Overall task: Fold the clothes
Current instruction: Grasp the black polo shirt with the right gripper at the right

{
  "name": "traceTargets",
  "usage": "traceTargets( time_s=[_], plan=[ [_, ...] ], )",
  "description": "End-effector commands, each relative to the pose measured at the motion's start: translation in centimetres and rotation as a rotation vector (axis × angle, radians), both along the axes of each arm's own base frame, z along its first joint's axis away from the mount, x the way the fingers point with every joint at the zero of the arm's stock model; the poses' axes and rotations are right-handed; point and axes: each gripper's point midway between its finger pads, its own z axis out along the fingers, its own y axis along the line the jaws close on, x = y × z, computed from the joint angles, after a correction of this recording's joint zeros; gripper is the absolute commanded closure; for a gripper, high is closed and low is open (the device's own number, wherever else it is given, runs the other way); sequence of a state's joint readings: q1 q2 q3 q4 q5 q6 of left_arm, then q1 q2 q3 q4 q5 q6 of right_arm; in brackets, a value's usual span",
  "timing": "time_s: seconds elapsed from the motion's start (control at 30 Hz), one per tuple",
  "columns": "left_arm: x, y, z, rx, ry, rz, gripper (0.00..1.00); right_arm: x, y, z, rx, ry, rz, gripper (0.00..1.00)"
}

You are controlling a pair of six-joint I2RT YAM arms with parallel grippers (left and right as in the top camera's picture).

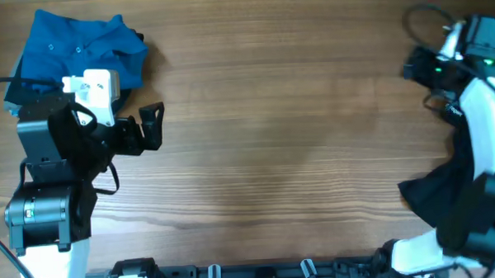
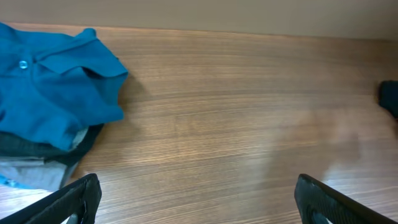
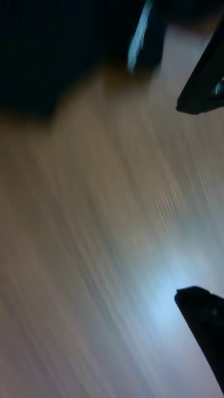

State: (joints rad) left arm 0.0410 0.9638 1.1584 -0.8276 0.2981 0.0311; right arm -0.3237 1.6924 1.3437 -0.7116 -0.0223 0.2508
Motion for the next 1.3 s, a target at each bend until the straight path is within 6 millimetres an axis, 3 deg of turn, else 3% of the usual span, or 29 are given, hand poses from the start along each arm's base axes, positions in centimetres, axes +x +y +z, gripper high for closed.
traceTargets(
  time_s=[0.0,0.1,0.27,0.33,0.43,0.5,0.57,0.6,0.67,0.7,0.73,0.8,0.83,0.9,0.93,0.97,1.0,1.07,1.1,1.13,1.2,1.27],
  plan=[
    [-0.3,-1.4,1.0,-0.059,-0.014,-0.059,0.0,-2.0,-7.7,-3.9,-0.071,0.096,-0.316,0.09],
    [-0.3,-1.4,1.0,-0.06,-0.014,-0.06,0.0,-2.0,-9.9,-7.8,-0.017,0.124,-0.331,0.09],
    [-0.3,-1.4,1.0,-0.059,-0.014,-0.059,0.0,-1.7,-10.6,-10.9,-0.035,0.166,-0.288,0.11],
    [-0.3,-1.4,1.0,-0.059,-0.015,-0.059,0.0,-1.5,-10.1,-11.8,0.003,0.167,-0.287,0.4],
    [-0.3,-1.4,1.0,-0.058,-0.015,-0.059,0.0,0.2,-7.9,-11.6,0.109,0.104,-0.218,0.96],
    [-0.2,-1.4,1.1,-0.058,-0.018,-0.059,0.0,1.9,-4.7,-10.8,0.226,0.045,-0.108,0.96],
    [0.1,-1.1,1.6,-0.04,-0.049,-0.047,0.0,3.8,0.5,-9.2,0.346,-0.013,0.038,0.96],
    [0.4,-0.8,2.2,-0.027,-0.077,-0.032,0.0,4.6,3.4,-8.3,0.386,-0.038,0.129,0.96],
    [1.1,-0.5,3.8,-0.015,-0.155,-0.02,0.0,5.8,11.9,-6.7,0.437,-0.049,0.328,0.96],
    [1.2,-0.4,4.2,-0.012,-0.172,-0.016,0.0,5.9,14.3,-6.6,0.449,-0.046,0.38,0.96],
    [1.3,-0.1,4.7,-0.001,-0.199,0.0,0.0,5.8,18.4,-6.2,0.469,-0.041,0.473,0.96],
    [1.6,1.1,5.4,0.034,-0.232,0.06,0.0,4.4,26.9,-6.0,0.48,-0.02,0.661,0.96],
    [1.6,1.9,5.6,0.058,-0.241,0.102,0.0,2.8,32.5,-5.7,0.479,-0.017,0.793,0.96],
    [1.6,2.8,5.7,0.085,-0.244,0.152,0.0,-0.2,39.6,-5.2,0.481,-0.022,0.967,0.89],
    [1.6,3.3,5.7,0.098,-0.245,0.175,0.0,-2.3,43.3,-4.8,0.488,-0.031,1.073,0.83],
    [1.6,4.3,5.7,0.127,-0.243,0.227,0.0,-6.9,49.0,-4.0,0.501,-0.063,1.307,0.7],
    [1.6,4.8,5.7,0.141,-0.242,0.253,0.0,-9.4,51.4,-3.9,0.486,-0.073,1.417,0.6],
    [1.6,5.6,5.7,0.162,-0.241,0.291,0.0,-13.4,54.2,-4.4,0.421,-0.061,1.539,0.49],
    [1.6,5.6,5.7,0.164,-0.241,0.293,0.0,-14.3,54.5,-4.7,0.374,-0.049,1.548,0.48],
    [1.6,5.6,5.7,0.164,-0.241,0.293,0.0,-14.2,54.0,-4.8,0.3,-0.044,1.527,0.46],
    [1.6,5.6,5.7,0.164,-0.24,0.293,0.0,-12.0,51.4,-3.5,0.181,-0.057,1.433,0.44],
    [1.8,5.6,5.4,0.165,-0.233,0.292,0.0,-9.1,47.5,-0.7,0.14,-0.084,1.28,0.44]
  ],
)
